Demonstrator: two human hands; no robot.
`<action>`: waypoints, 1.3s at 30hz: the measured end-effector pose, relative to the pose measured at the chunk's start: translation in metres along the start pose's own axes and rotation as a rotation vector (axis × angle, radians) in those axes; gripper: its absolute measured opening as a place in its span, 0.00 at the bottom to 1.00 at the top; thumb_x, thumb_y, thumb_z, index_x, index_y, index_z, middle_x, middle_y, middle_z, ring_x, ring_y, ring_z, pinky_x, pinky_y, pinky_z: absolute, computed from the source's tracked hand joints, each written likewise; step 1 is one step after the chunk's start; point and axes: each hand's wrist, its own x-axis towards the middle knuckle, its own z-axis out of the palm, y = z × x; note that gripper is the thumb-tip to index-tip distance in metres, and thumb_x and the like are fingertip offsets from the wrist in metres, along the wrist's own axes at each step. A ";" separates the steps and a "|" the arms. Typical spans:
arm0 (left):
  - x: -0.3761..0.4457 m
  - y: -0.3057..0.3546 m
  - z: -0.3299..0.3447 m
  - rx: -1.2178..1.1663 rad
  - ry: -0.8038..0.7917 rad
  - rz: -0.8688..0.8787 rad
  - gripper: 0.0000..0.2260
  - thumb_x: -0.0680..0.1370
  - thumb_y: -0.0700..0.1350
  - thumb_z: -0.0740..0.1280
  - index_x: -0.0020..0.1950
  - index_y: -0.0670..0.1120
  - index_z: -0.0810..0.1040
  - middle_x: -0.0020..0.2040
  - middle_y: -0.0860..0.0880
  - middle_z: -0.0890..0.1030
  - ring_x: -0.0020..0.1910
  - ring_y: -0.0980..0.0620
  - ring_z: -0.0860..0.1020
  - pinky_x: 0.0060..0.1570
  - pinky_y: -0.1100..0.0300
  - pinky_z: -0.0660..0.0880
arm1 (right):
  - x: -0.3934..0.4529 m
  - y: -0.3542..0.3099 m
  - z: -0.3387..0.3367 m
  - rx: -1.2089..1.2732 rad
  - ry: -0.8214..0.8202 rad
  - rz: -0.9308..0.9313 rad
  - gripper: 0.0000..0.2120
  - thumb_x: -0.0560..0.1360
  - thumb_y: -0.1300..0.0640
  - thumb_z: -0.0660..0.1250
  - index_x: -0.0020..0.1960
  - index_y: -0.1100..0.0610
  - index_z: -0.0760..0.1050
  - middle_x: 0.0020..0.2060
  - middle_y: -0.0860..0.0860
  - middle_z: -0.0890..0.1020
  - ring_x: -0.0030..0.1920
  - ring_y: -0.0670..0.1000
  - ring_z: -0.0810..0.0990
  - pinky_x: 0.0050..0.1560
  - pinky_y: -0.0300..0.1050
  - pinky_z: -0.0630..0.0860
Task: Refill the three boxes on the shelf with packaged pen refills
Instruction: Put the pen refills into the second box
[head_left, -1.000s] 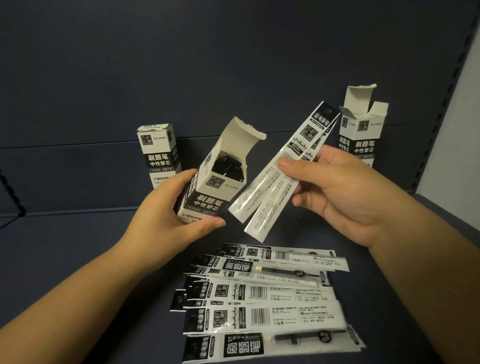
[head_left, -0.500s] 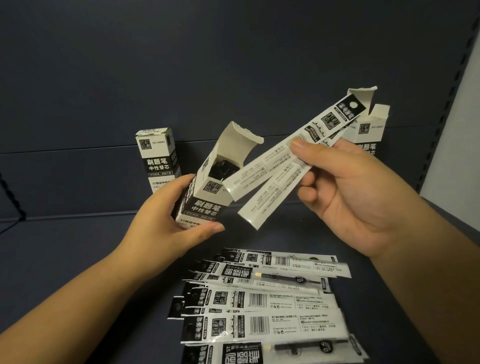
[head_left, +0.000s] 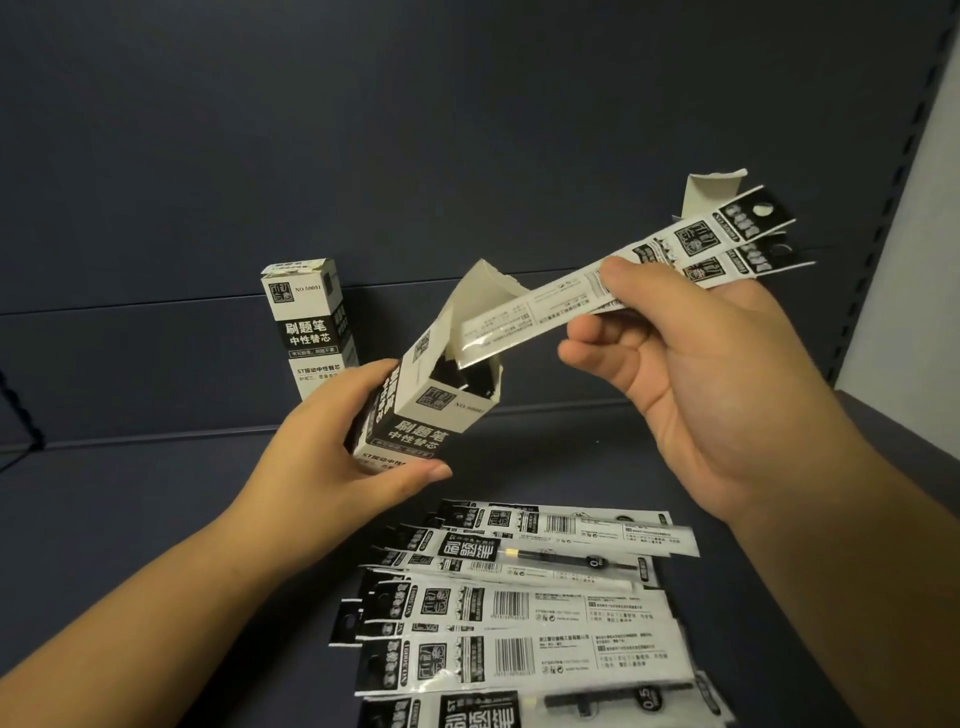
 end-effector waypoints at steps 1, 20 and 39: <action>0.000 -0.001 0.000 0.006 -0.002 0.005 0.29 0.63 0.64 0.73 0.59 0.79 0.65 0.57 0.71 0.76 0.57 0.68 0.76 0.51 0.73 0.72 | -0.001 0.000 0.000 -0.023 0.007 -0.008 0.05 0.80 0.62 0.66 0.53 0.64 0.79 0.40 0.56 0.85 0.35 0.47 0.83 0.38 0.41 0.81; 0.000 0.000 0.005 0.103 -0.014 0.016 0.29 0.66 0.64 0.73 0.65 0.69 0.68 0.56 0.68 0.76 0.58 0.67 0.74 0.52 0.70 0.70 | -0.011 0.005 0.012 -0.154 0.070 0.051 0.03 0.80 0.62 0.66 0.48 0.59 0.78 0.33 0.51 0.87 0.35 0.51 0.87 0.54 0.56 0.83; -0.002 0.005 0.007 0.124 -0.053 0.047 0.31 0.66 0.64 0.73 0.66 0.72 0.65 0.56 0.67 0.75 0.58 0.66 0.74 0.52 0.76 0.69 | -0.009 0.008 0.004 -0.315 -0.049 0.180 0.08 0.79 0.57 0.70 0.50 0.63 0.82 0.39 0.54 0.88 0.35 0.48 0.86 0.37 0.41 0.83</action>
